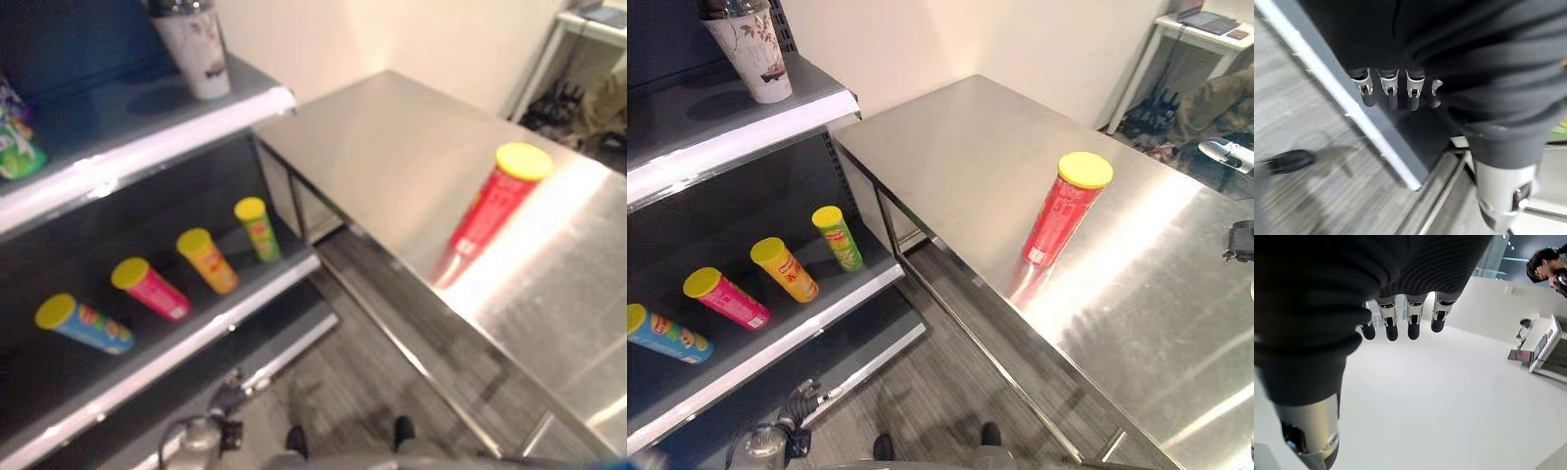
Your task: Put the goods on the table back onto the shelves and tidy them up.
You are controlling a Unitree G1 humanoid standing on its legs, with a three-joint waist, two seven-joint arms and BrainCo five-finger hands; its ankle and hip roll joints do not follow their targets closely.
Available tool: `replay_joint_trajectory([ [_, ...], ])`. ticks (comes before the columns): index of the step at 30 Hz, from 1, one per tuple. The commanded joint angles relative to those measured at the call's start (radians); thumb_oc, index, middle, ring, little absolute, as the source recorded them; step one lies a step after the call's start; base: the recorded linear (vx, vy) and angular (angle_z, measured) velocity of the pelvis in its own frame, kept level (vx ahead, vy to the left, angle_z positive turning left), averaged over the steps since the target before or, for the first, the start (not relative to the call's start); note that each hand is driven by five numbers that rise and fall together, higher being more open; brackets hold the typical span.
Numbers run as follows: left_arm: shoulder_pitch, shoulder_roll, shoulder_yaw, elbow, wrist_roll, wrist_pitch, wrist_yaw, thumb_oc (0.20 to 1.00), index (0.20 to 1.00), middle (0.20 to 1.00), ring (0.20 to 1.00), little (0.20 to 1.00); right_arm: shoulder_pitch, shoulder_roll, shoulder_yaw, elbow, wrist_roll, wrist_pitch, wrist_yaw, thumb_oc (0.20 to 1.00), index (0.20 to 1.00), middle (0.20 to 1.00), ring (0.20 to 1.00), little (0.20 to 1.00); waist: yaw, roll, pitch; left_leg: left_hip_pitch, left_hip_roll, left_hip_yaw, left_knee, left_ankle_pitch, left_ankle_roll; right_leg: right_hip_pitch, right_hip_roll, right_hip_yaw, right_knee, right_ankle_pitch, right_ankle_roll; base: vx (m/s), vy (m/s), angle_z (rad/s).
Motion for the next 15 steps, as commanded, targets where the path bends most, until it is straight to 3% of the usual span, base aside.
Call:
replay_joint_trajectory([
  [1,-0.049,0.066,-0.025,0.038,0.064,-0.026,0.005,1.000,1.000,1.000,1.000,1.000,-0.036,-0.063,-0.031,0.007,0.044,-0.049,0.004,1.000,1.000,1.000,1.000,1.000,0.037,-0.070,-0.046,0.055,0.024,0.070,0.015,-0.107,-0.061,0.031,-0.028,-0.034,0.025,-0.074,0.040,0.02,0.005,0.07],
  [15,-0.028,0.057,-0.006,0.067,0.075,-0.034,0.015,1.000,1.000,1.000,1.000,1.000,0.027,-0.121,0.074,0.052,0.005,-0.003,0.122,1.000,1.000,1.000,1.000,1.000,0.057,-0.070,-0.050,0.064,0.018,0.073,0.010,-0.110,-0.064,0.057,-0.041,-0.058,0.015,-0.076,0.042,0.00,0.003,0.02],
])
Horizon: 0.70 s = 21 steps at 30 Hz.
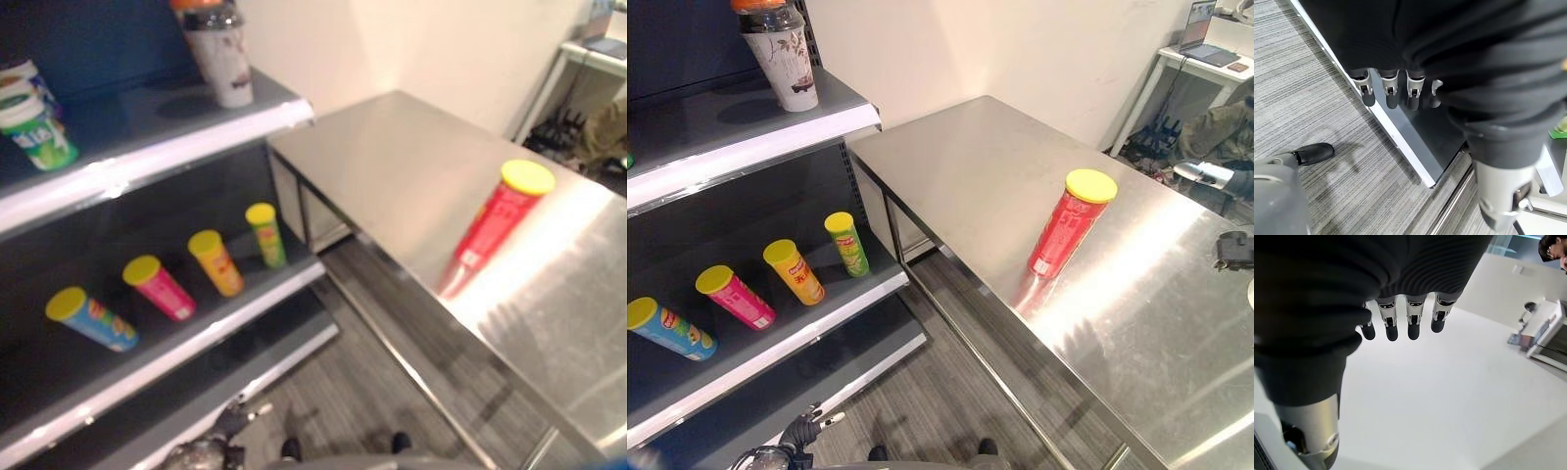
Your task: Put the goods on the table back onto the shelves and tidy them up.
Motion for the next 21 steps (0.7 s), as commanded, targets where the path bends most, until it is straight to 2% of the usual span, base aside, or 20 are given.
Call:
replay_joint_trajectory([
  [1,-0.043,0.057,-0.008,0.020,0.032,-0.033,0.009,1.000,1.000,1.000,1.000,1.000,-0.034,-0.075,0.012,0.006,0.007,-0.020,0.020,1.000,1.000,1.000,1.000,1.000,0.044,-0.034,-0.018,0.056,0.024,0.079,0.011,-0.100,-0.064,0.039,-0.033,-0.041,0.014,-0.077,0.043,0.00,0.007,0.03],
  [2,-0.041,0.058,-0.008,0.021,0.037,-0.033,0.007,1.000,1.000,1.000,1.000,1.000,-0.014,-0.086,0.029,0.016,-0.005,-0.009,0.045,1.000,1.000,1.000,1.000,1.000,0.047,-0.035,-0.017,0.055,0.022,0.076,0.010,-0.098,-0.064,0.040,-0.035,-0.044,0.015,-0.076,0.044,0.00,0.000,0.00],
  [6,-0.040,0.058,-0.008,0.021,0.037,-0.033,0.007,1.000,1.000,1.000,1.000,1.000,-0.014,-0.087,0.030,0.018,-0.004,-0.009,0.046,1.000,1.000,1.000,1.000,1.000,0.046,-0.034,-0.017,0.055,0.022,0.075,0.010,-0.098,-0.064,0.041,-0.036,-0.044,0.014,-0.076,0.044,0.00,0.001,0.03],
  [7,-0.038,0.058,-0.010,0.021,0.038,-0.035,0.001,1.000,1.000,1.000,1.000,1.000,0.017,-0.114,0.073,0.025,-0.013,0.010,0.096,1.000,1.000,1.000,1.000,1.000,0.050,-0.037,-0.011,0.055,0.021,0.076,0.010,-0.097,-0.066,0.042,-0.038,-0.050,0.016,-0.073,0.045,0.00,0.000,0.00],
  [9,-0.039,0.058,-0.013,0.033,0.040,-0.036,-0.002,1.000,1.000,1.000,1.000,1.000,0.019,-0.123,0.104,0.030,-0.018,0.020,0.116,1.000,1.000,1.000,1.000,1.000,0.052,-0.040,-0.014,0.048,0.020,0.074,0.008,-0.092,-0.067,0.036,-0.041,-0.054,0.017,-0.069,0.045,-0.02,0.011,0.05],
  [21,-0.035,0.066,-0.020,0.026,0.015,-0.029,0.014,1.000,1.000,1.000,1.000,1.000,-0.119,-0.124,0.247,0.140,-0.075,0.046,0.087,1.000,1.000,1.000,1.000,1.000,0.084,-0.045,-0.010,0.032,0.017,0.054,0.007,-0.082,-0.069,0.042,-0.044,-0.083,0.017,-0.071,0.043,0.01,-0.003,0.05],
])
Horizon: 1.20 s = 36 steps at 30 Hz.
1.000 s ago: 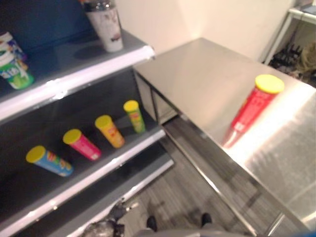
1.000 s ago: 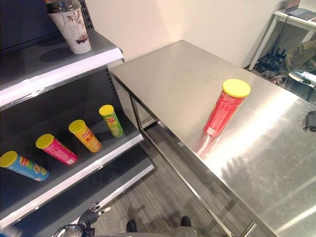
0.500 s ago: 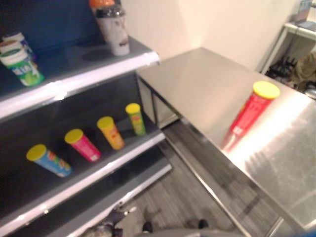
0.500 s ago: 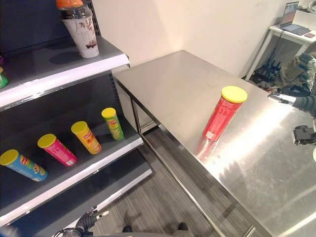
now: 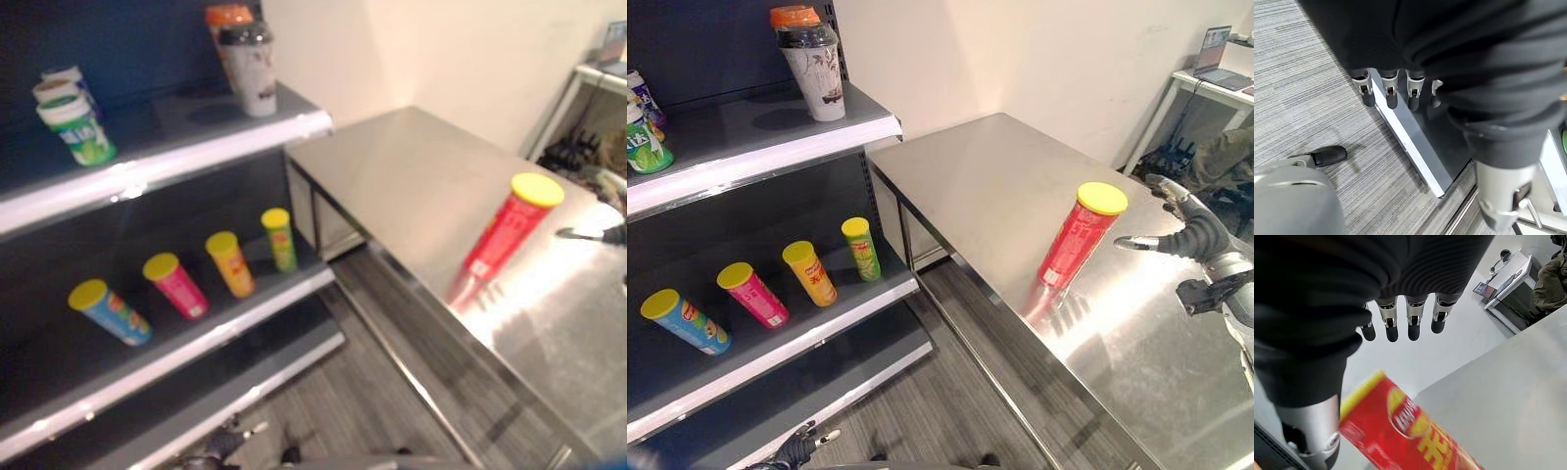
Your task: Put the goods on the table back onto the shelves and tidy them up.
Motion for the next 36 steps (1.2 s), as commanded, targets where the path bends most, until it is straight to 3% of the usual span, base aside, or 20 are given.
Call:
replay_joint_trajectory([
  [1,-0.070,0.062,-0.016,-0.003,0.011,-0.024,0.016,1.000,1.000,1.000,1.000,1.000,-0.160,-0.022,-0.007,0.033,-0.014,-0.026,-0.042,1.000,1.000,1.000,1.000,1.000,0.046,-0.037,0.041,0.055,0.026,0.071,0.007,-0.085,-0.068,0.048,-0.032,-0.053,0.018,-0.071,0.040,0.01,-0.013,0.09],
  [24,-0.051,0.057,-0.026,-0.010,-0.017,-0.018,0.016,1.000,1.000,1.000,1.000,1.000,-0.270,-0.011,0.094,0.099,0.047,-0.019,-0.037,1.000,1.000,1.000,1.000,1.000,0.078,-0.044,0.041,0.053,0.027,0.048,0.007,-0.084,-0.073,0.069,-0.028,-0.088,0.014,-0.078,0.033,0.00,-0.006,0.05],
  [26,-0.049,0.063,-0.035,-0.009,-0.011,-0.024,0.001,1.000,1.000,1.000,1.000,1.000,-0.242,-0.089,0.163,0.087,0.100,-0.009,0.056,1.000,1.000,1.000,1.000,1.000,0.079,-0.052,0.043,0.049,0.029,0.047,0.007,-0.080,-0.079,0.068,-0.029,-0.097,0.014,-0.076,0.035,-0.01,-0.004,0.02],
  [32,-0.055,0.066,-0.040,-0.005,-0.012,-0.028,0.001,1.000,1.000,1.000,1.000,1.000,-0.258,-0.133,0.205,0.104,0.084,0.000,0.073,1.000,1.000,1.000,1.000,1.000,0.074,-0.053,0.043,0.049,0.029,0.051,0.007,-0.079,-0.080,0.068,-0.029,-0.097,0.012,-0.074,0.036,0.00,0.000,0.01],
  [33,-0.061,0.066,-0.042,0.010,-0.009,-0.029,0.000,1.000,1.000,1.000,1.000,1.000,-0.257,-0.160,0.225,0.093,0.097,0.006,0.099,0.536,0.536,0.536,0.536,0.536,0.073,-0.056,0.042,0.047,0.029,0.051,0.007,-0.080,-0.081,0.068,-0.030,-0.099,0.013,-0.074,0.037,0.00,0.000,0.00],
  [34,-0.060,0.066,-0.044,0.012,-0.007,-0.029,-0.001,1.000,1.000,1.000,1.000,1.000,-0.255,-0.167,0.231,0.087,0.101,0.006,0.108,0.435,0.435,0.435,0.435,0.435,0.073,-0.057,0.042,0.048,0.029,0.051,0.007,-0.080,-0.081,0.068,-0.031,-0.098,0.012,-0.073,0.037,0.00,0.000,0.00],
  [35,-0.060,0.066,-0.043,0.012,-0.007,-0.030,-0.002,1.000,1.000,1.000,1.000,1.000,-0.261,-0.176,0.241,0.088,0.099,0.006,0.111,0.200,0.200,0.200,0.200,0.200,0.073,-0.058,0.042,0.048,0.029,0.051,0.007,-0.080,-0.081,0.068,-0.031,-0.098,0.012,-0.073,0.038,0.00,0.000,0.00],
  [36,-0.060,0.066,-0.043,0.012,-0.007,-0.030,-0.002,1.000,1.000,1.000,1.000,1.000,-0.262,-0.176,0.241,0.088,0.099,0.005,0.111,0.200,0.200,0.200,0.200,0.200,0.073,-0.058,0.042,0.048,0.029,0.051,0.007,-0.080,-0.081,0.068,-0.031,-0.098,0.012,-0.073,0.038,0.00,0.000,0.00],
])
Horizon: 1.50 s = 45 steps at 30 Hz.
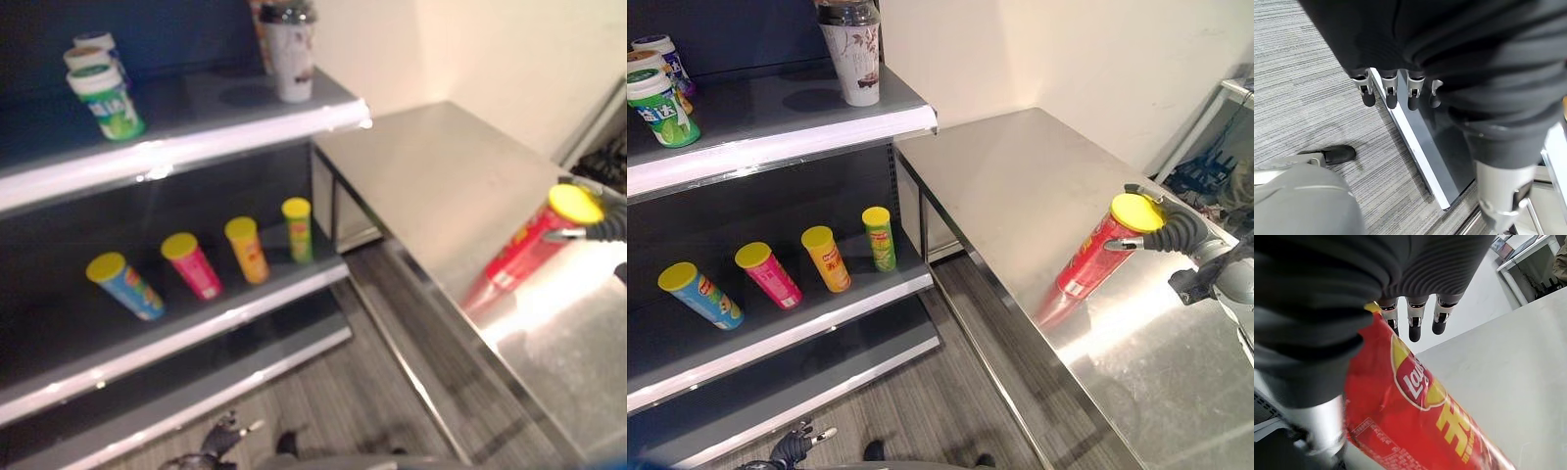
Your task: Put the goods on the table back onto the shelves and tidy them up.
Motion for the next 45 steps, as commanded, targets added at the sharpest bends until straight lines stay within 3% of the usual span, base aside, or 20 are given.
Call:
replay_joint_trajectory([
  [1,-0.059,0.048,-0.044,0.003,0.000,-0.030,0.000,1.000,1.000,1.000,1.000,1.000,-0.118,-0.053,0.057,0.001,0.031,-0.020,0.009,0.200,0.200,0.200,0.200,0.200,0.043,-0.028,0.010,0.055,0.037,0.099,0.007,-0.088,-0.076,0.043,-0.028,-0.043,0.013,-0.054,0.032,0.00,0.000,0.00],
  [12,-0.063,0.039,-0.027,0.002,-0.019,-0.022,0.018,1.000,1.000,1.000,1.000,1.000,-0.125,0.013,-0.023,-0.009,0.000,-0.028,-0.073,0.200,0.200,0.200,0.200,0.200,0.043,-0.023,0.009,0.062,0.037,0.100,0.007,-0.093,-0.073,0.047,-0.028,-0.043,0.015,-0.058,0.029,0.00,0.000,0.00],
  [18,-0.051,0.043,0.020,-0.022,-0.041,-0.016,0.037,1.000,1.000,1.000,1.000,1.000,-0.131,0.114,-0.125,-0.099,0.007,-0.048,-0.149,0.200,0.200,0.200,0.200,0.200,0.052,-0.012,0.011,0.067,0.043,0.099,0.007,-0.091,-0.075,0.048,-0.022,-0.038,0.014,-0.067,0.025,-0.01,-0.054,-0.01],
  [21,-0.040,0.044,0.040,-0.039,-0.053,-0.015,0.046,1.000,1.000,1.000,1.000,1.000,-0.180,0.173,-0.166,-0.176,0.048,-0.096,-0.203,0.200,0.200,0.200,0.200,0.200,0.073,0.003,0.020,0.064,0.062,0.084,0.020,-0.080,-0.094,0.062,-0.006,-0.048,0.016,-0.091,0.008,-0.04,-0.161,0.03],
  [22,-0.032,0.039,0.042,-0.037,-0.055,-0.018,0.044,1.000,1.000,1.000,1.000,1.000,-0.206,0.210,-0.173,-0.208,0.058,-0.122,-0.218,0.200,0.200,0.200,0.200,0.200,0.089,0.012,0.022,0.056,0.076,0.066,0.024,-0.064,-0.113,0.072,0.009,-0.062,0.010,-0.108,-0.004,-0.05,-0.175,0.08],
  [24,-0.033,0.039,0.042,-0.036,-0.055,-0.018,0.044,1.000,1.000,1.000,1.000,1.000,-0.206,0.210,-0.173,-0.208,0.058,-0.122,-0.218,0.200,0.200,0.200,0.200,0.200,0.086,0.011,0.020,0.051,0.075,0.064,0.025,-0.062,-0.112,0.069,0.009,-0.065,0.009,-0.105,-0.004,-0.04,-0.108,0.28],
  [28,-0.010,0.022,0.045,-0.037,-0.074,-0.010,0.035,1.000,1.000,1.000,1.000,1.000,-0.266,0.297,-0.145,-0.287,0.103,-0.162,-0.216,0.200,0.200,0.200,0.200,0.200,0.147,0.044,0.046,-0.008,0.106,-0.019,0.053,0.008,-0.152,0.088,0.046,-0.123,0.009,-0.158,-0.034,-0.10,-0.162,0.50],
  [29,-0.010,0.021,0.045,-0.037,-0.074,-0.009,0.035,1.000,1.000,1.000,1.000,1.000,-0.266,0.297,-0.145,-0.287,0.103,-0.162,-0.216,0.200,0.200,0.200,0.200,0.200,0.144,0.044,0.044,-0.014,0.104,-0.022,0.054,0.011,-0.151,0.085,0.046,-0.127,0.009,-0.155,-0.033,-0.18,-0.082,0.70],
  [31,-0.015,0.004,0.058,-0.010,-0.101,-0.003,0.044,1.000,1.000,1.000,1.000,1.000,-0.270,0.305,-0.124,-0.336,0.091,-0.158,-0.201,0.200,0.200,0.200,0.200,0.200,0.166,0.055,0.063,-0.068,0.107,-0.039,0.052,0.053,-0.168,0.088,0.040,-0.188,0.009,-0.161,-0.039,-0.20,-0.047,0.73],
  [34,-0.004,-0.008,0.078,-0.005,-0.112,-0.002,0.049,1.000,1.000,1.000,1.000,1.000,-0.265,0.294,-0.122,-0.354,0.076,-0.154,-0.197,0.200,0.200,0.200,0.200,0.200,0.163,0.056,0.066,-0.067,0.145,0.027,0.066,0.056,-0.164,0.086,0.010,-0.246,0.009,-0.141,-0.040,-0.15,0.099,1.06],
  [35,0.005,-0.011,0.090,0.012,-0.113,-0.003,0.050,1.000,1.000,1.000,1.000,1.000,-0.260,0.298,-0.127,-0.360,0.074,-0.154,-0.195,0.200,0.200,0.200,0.200,0.200,0.152,0.060,0.057,-0.036,0.183,0.041,0.081,0.054,-0.167,0.076,-0.011,-0.268,0.011,-0.118,-0.037,-0.11,0.144,0.95],
  [37,0.009,-0.012,0.098,0.015,-0.115,-0.004,0.052,1.000,1.000,1.000,1.000,1.000,-0.258,0.297,-0.131,-0.363,0.075,-0.153,-0.193,0.200,0.200,0.200,0.200,0.200,0.146,0.063,0.051,-0.008,0.210,0.039,0.088,0.045,-0.181,0.077,-0.019,-0.261,0.015,-0.128,-0.030,-0.03,0.168,0.66],
  [40,0.013,-0.009,0.114,0.035,-0.114,-0.012,0.057,1.000,1.000,1.000,1.000,1.000,-0.240,0.293,-0.150,-0.378,0.074,-0.151,-0.187,0.200,0.200,0.200,0.200,0.200,0.116,0.078,0.039,0.057,0.287,0.027,0.124,0.098,-0.198,0.040,-0.078,-0.274,0.050,-0.093,-0.009,-0.09,0.349,0.36],
  [42,0.015,-0.001,0.112,0.032,-0.107,-0.016,0.056,1.000,1.000,1.000,1.000,1.000,-0.231,0.289,-0.167,-0.385,0.075,-0.150,-0.185,0.200,0.200,0.200,0.200,0.200,0.098,0.083,0.025,0.089,0.309,0.008,0.127,0.131,-0.198,0.012,-0.129,-0.276,0.072,-0.063,0.020,-0.11,0.473,0.49],
  [45,0.003,0.023,0.111,0.017,-0.087,-0.013,0.050,1.000,1.000,1.000,1.000,1.000,-0.193,0.288,-0.219,-0.417,0.067,-0.143,-0.186,0.200,0.200,0.200,0.200,0.200,0.069,0.086,0.002,0.113,0.311,0.006,0.102,0.083,-0.198,-0.014,-0.191,-0.263,0.100,-0.013,0.063,-0.03,0.443,0.35],
])
